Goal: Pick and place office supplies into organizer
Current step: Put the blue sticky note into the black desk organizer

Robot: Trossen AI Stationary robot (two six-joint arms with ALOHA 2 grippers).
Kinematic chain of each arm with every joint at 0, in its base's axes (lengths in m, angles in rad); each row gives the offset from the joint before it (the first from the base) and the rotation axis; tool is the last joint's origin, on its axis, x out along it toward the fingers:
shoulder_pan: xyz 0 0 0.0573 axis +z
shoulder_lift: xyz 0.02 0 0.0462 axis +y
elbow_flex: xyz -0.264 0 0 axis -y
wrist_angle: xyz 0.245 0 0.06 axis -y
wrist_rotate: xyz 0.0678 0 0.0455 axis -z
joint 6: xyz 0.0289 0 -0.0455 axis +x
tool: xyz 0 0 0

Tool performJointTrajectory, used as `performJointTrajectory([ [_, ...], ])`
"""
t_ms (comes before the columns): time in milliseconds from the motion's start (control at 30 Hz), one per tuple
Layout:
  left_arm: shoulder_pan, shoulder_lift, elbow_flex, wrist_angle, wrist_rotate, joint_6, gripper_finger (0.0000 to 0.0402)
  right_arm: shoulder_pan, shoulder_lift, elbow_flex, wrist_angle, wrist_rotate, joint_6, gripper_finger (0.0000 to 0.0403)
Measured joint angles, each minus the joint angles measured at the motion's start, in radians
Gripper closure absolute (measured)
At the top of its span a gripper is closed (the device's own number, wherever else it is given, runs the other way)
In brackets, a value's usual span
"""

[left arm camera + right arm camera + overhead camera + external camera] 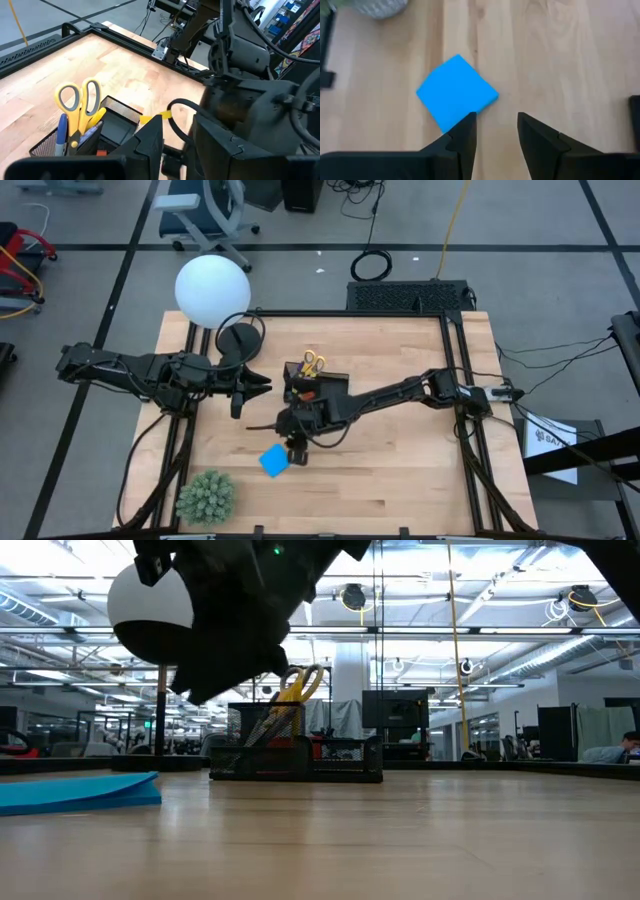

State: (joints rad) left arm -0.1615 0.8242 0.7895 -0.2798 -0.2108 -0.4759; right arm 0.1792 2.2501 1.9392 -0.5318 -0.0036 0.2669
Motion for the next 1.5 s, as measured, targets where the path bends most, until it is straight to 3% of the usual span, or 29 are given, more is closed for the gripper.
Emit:
performJointTrajectory([
  [467,0.0,0.0,0.0,0.0,0.0,0.0,0.0286,0.007,0.0,-0.08,0.125,-0.258,0.446,0.0275],
  [667,0.0,0.0,0.0,0.0,0.0,0.0,0.0286,0.019,0.001,-0.172,0.235,-0.295,0.573,0.0276],
  [933,0.0,0.0,0.0,0.0,0.0,0.0,0.0286,0.028,0.001,-0.244,0.408,-0.315,0.676,0.0278],
  [1500,0.0,0.0,0.0,0.0,0.0,0.0,0.0286,0.003,0.022,-0.244,0.458,-0.317,0.698,0.0285],
])
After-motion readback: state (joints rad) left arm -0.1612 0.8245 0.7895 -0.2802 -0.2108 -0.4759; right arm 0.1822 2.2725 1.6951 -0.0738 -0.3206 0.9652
